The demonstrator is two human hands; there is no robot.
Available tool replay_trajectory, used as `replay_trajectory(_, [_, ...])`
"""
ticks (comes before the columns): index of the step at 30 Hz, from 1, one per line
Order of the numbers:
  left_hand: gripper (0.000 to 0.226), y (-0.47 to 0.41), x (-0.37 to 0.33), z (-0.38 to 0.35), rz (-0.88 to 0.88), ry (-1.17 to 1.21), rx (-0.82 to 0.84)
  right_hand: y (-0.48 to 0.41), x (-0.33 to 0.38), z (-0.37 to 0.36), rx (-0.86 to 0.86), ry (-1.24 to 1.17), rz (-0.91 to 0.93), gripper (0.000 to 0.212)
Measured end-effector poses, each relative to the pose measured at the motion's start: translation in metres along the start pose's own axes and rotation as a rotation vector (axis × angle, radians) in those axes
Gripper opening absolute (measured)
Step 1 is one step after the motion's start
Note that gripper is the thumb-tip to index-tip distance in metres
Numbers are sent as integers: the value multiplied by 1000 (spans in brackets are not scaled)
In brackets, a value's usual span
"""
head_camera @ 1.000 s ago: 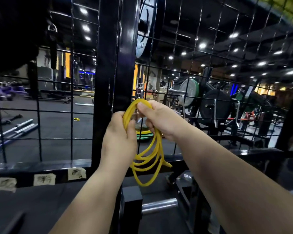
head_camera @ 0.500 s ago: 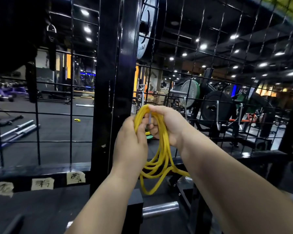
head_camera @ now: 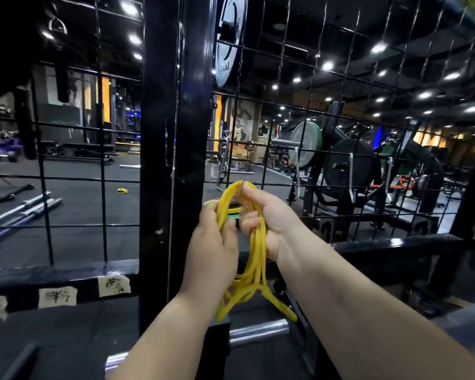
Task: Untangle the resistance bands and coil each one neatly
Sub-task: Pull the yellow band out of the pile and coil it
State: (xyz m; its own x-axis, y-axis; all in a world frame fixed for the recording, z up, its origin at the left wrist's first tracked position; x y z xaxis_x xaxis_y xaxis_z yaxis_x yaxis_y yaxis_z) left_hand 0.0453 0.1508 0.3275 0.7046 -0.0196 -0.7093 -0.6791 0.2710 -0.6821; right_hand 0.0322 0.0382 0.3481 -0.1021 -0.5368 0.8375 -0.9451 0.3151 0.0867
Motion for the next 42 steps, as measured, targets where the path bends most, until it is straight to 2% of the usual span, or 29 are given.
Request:
replay_trajectory(4, [5, 7, 13, -3, 21, 29, 14, 8, -6, 20, -15, 368, 160, 27])
replay_trajectory(9, [3, 25, 28, -5, 87, 72, -11, 21, -19, 33, -14, 728, 341, 20])
replay_trajectory(14, [9, 44, 34, -8, 81, 52, -34, 29, -42, 47, -21, 772, 361, 14])
replay_trajectory(19, [11, 61, 47, -14, 117, 20, -13, 33, -59, 66, -138, 858, 370, 14])
replay_trajectory(22, [23, 70, 50, -15, 118, 15, -20, 38, -68, 69, -189, 935, 378, 15])
replay_trajectory(25, [26, 75, 48, -15, 107, 55, -36, 35, -79, 74, -246, 1051, 423, 21])
replay_trajectory(28, [27, 78, 46, -18, 93, 136, -43, 37, -81, 77, -272, 1040, 464, 39])
replay_trajectory(31, [28, 80, 50, -21, 108, 169, -52, 37, -79, 83, -298, 1063, 499, 47])
replay_trajectory(34, [27, 82, 56, -23, 140, 216, -63, 37, -78, 87, -343, 1124, 514, 50])
replay_trajectory(37, [28, 86, 64, -26, 199, 306, -85, 38, -81, 88, -365, 1142, 516, 45])
replay_trajectory(42, [22, 92, 73, -31, 314, 436, -114, 38, -85, 94, -398, 1203, 522, 60])
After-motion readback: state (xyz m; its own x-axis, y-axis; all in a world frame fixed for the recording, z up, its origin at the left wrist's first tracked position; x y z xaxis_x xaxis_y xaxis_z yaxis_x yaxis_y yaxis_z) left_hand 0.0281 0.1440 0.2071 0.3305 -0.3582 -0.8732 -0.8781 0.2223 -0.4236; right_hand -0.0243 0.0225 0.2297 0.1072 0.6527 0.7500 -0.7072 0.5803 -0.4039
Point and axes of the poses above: each hand's wrist, its own y-axis away from the middle knuckle, its own z-axis out of the back of the hand, x = y × z, the point moved 6 cm from there along -y, towards the middle knuckle, and after that the axes turned 4 degrees about -z, right-handed, at the moved point
